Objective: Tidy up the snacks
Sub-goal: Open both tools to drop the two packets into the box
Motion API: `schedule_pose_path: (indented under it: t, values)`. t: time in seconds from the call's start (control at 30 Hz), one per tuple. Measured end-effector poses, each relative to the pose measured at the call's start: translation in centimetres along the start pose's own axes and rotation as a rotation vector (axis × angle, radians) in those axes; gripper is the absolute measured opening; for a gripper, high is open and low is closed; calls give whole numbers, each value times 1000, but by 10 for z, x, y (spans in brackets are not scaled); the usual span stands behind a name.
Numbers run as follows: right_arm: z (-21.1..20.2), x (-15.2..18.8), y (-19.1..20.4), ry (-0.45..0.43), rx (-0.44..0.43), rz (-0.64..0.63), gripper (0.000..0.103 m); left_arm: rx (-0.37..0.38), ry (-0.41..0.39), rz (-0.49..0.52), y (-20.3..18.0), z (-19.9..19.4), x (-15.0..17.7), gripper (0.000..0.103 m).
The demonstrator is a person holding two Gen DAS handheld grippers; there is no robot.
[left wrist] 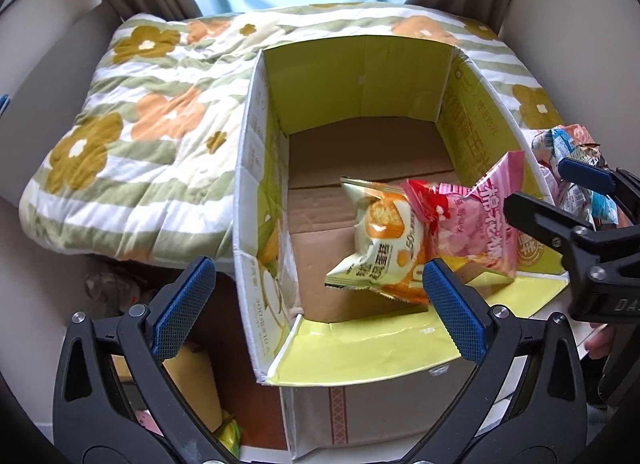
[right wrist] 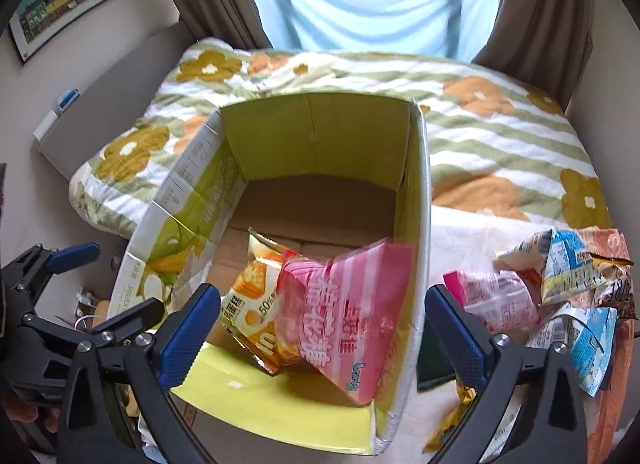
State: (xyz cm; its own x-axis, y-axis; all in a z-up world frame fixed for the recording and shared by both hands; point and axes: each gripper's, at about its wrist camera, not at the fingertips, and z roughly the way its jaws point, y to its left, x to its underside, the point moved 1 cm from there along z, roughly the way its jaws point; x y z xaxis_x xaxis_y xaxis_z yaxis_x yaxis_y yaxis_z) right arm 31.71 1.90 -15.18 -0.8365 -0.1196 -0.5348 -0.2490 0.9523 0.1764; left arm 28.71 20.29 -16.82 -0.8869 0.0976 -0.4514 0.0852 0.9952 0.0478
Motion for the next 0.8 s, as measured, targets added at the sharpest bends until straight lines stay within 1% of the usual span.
schedule_pose_path:
  t: [0.17, 0.37, 0.5, 0.7, 0.8]
  values:
    - [1, 6, 2, 38, 7, -7, 102, -5, 8, -3, 4, 0, 7, 103]
    - [-9, 7, 7, 26, 10, -7, 102, -11, -12, 14, 5, -8, 11, 103]
    - [-21, 10, 10, 8, 5, 8, 102, -6, -38, 27, 2, -17, 13, 103]
    - [-46, 15, 10, -35, 24, 24, 102, 25, -79, 54, -4, -34, 15, 103]
    - [-60, 18, 7, -54, 17, 28, 102, 41, -100, 63, -12, -47, 16, 103]
